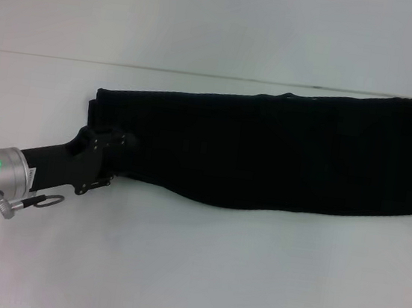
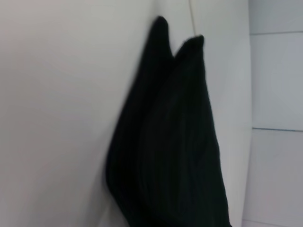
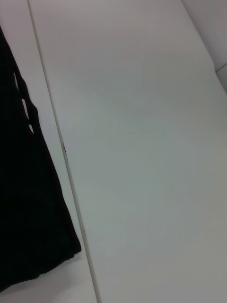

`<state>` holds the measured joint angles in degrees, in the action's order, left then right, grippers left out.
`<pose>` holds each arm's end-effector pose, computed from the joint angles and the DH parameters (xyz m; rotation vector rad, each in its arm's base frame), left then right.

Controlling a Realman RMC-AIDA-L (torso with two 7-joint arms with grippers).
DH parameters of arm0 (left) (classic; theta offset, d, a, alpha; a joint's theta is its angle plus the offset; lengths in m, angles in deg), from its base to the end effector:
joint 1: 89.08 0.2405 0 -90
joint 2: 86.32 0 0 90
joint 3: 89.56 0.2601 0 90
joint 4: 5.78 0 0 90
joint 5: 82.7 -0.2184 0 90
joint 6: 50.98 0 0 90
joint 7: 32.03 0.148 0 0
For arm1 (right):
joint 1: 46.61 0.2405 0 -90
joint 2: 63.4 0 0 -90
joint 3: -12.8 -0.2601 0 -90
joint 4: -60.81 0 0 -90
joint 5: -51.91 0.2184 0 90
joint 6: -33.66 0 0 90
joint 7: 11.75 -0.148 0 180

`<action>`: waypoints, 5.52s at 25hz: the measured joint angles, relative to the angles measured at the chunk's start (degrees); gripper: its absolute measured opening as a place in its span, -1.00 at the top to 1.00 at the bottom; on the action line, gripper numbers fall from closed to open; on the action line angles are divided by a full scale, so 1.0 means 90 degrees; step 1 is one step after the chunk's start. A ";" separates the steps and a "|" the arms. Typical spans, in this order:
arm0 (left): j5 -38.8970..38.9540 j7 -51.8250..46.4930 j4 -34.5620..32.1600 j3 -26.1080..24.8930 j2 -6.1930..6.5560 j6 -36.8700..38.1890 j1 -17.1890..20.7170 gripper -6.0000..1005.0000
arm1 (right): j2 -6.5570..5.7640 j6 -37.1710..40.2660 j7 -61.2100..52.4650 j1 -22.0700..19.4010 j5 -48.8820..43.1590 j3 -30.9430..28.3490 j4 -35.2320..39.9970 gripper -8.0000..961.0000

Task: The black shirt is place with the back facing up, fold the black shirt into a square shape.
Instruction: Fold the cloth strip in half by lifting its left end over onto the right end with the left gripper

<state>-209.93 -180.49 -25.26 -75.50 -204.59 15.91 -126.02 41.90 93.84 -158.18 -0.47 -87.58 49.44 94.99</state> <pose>-0.3160 0.3736 -0.0299 -1.4287 -2.4049 -1.0121 0.2910 0.4711 0.1101 -1.8496 1.5772 0.3591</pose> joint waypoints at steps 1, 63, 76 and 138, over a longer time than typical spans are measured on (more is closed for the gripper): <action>-0.0013 -0.0005 0.0000 0.0006 0.0000 -0.0018 0.0012 -0.22 | 0.0000 0.0001 0.0000 0.0000 0.0000 -0.0004 0.0000 -0.34; -0.0198 -0.0287 0.0000 0.0291 0.0014 -0.0449 0.0110 0.11 | -0.0019 0.0267 -0.0019 -0.0070 0.0000 -0.0271 0.0157 -0.34; -0.0212 -0.0002 -0.0015 0.0276 0.0017 -0.0481 0.0144 0.91 | -0.0020 0.0267 -0.0019 -0.0068 -0.0001 -0.0273 0.0157 -0.34; -0.0158 0.0356 -0.1629 -0.1024 0.0479 -0.0476 0.1001 0.79 | 0.1262 0.1151 0.6528 -0.1637 0.3891 -0.1219 0.0301 -0.26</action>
<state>-211.35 -177.29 -39.92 -84.71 -200.28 11.63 -117.02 53.26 104.20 -99.43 -15.20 -52.55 38.46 97.70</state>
